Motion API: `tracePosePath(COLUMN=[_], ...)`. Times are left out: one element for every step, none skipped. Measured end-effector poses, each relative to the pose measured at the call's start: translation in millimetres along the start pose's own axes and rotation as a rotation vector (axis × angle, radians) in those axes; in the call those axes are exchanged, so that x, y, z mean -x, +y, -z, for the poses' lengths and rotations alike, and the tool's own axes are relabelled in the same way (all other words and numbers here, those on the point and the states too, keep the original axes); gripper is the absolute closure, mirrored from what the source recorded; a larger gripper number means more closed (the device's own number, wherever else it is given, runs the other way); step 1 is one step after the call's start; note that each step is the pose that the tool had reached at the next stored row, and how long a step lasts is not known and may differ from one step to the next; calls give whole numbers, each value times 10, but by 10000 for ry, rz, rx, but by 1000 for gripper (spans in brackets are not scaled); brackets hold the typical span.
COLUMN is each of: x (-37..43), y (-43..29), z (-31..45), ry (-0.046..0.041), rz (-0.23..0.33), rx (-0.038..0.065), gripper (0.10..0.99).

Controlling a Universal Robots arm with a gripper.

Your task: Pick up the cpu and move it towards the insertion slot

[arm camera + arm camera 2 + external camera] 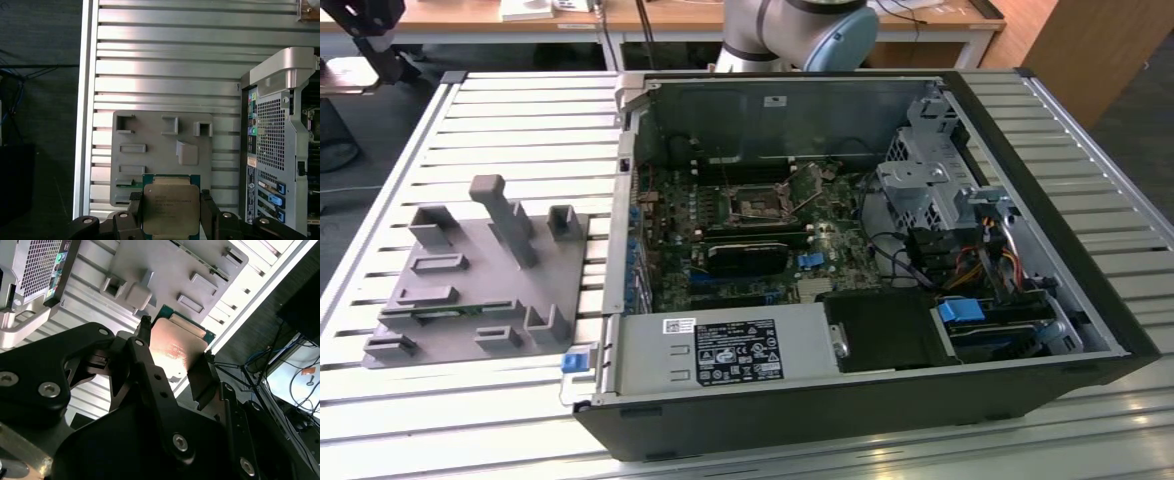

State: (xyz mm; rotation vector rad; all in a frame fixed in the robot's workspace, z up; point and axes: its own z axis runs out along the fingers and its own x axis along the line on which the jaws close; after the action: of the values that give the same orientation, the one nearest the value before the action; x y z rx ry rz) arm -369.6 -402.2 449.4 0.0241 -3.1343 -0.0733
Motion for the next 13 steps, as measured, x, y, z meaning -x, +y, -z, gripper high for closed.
tracePosePath(x=[18, 43, 67, 84, 95, 103, 113, 122, 133, 143, 153, 165, 178], y=[0, 0, -1, -1, -1, -1, -2, -2, -2, -2, -3, -3, -3], z=[0, 1, 0, 0, 0, 0, -1, -1, -1, -1, -2, -2, -2], ry=[1, 1, 0, 1, 0, 1, 0, 0, 1, 1, 0, 0, 1], rz=[0, 0, 0, 0, 0, 0, 0, 0, 0, 1, 1, 0, 0], rx=[0, -1, 0, 0, 0, 0, 0, 0, -1, -1, 0, 0, -1], gripper=[541, 541, 541, 541, 541, 541, 541, 541, 541, 541, 541, 541, 541])
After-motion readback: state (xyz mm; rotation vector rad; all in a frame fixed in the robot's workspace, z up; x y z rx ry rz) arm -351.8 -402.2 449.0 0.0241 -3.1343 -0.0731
